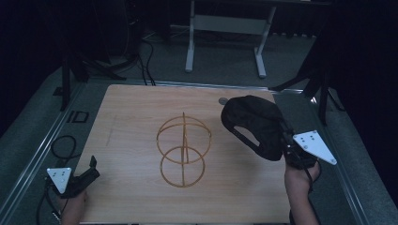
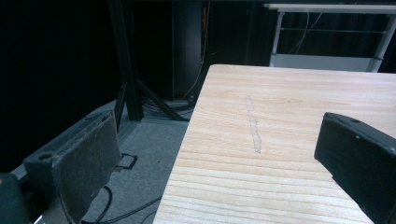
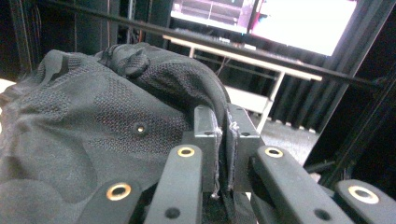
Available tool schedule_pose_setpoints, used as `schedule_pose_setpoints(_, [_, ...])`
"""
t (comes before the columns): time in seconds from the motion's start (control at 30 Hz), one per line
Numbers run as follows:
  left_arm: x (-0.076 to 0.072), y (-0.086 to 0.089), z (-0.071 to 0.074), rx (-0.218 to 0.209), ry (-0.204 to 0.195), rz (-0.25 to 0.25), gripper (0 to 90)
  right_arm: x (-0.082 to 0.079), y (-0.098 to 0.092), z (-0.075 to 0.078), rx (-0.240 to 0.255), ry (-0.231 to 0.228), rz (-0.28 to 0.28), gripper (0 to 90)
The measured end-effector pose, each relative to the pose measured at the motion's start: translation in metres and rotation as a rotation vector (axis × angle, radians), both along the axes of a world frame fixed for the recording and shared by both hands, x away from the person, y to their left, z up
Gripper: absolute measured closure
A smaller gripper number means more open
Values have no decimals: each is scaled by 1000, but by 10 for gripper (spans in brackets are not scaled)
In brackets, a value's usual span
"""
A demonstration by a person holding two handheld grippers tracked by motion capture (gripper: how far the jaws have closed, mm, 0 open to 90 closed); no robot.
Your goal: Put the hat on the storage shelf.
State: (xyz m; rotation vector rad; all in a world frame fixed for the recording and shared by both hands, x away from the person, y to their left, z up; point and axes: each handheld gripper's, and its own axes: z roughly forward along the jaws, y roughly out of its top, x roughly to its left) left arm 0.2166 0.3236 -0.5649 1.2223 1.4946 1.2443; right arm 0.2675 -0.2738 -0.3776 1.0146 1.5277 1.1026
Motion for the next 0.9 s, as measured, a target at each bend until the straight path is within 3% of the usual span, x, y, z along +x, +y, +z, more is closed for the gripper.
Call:
schedule_pose_setpoints(0.47, [0,0,0,-4,-3,-3,6,-4,23,48,12,-99,68,846])
schedule_pose_setpoints(0.9, [0,1,0,-6,-3,-6,6,-8,66,63,12,-142,179,846])
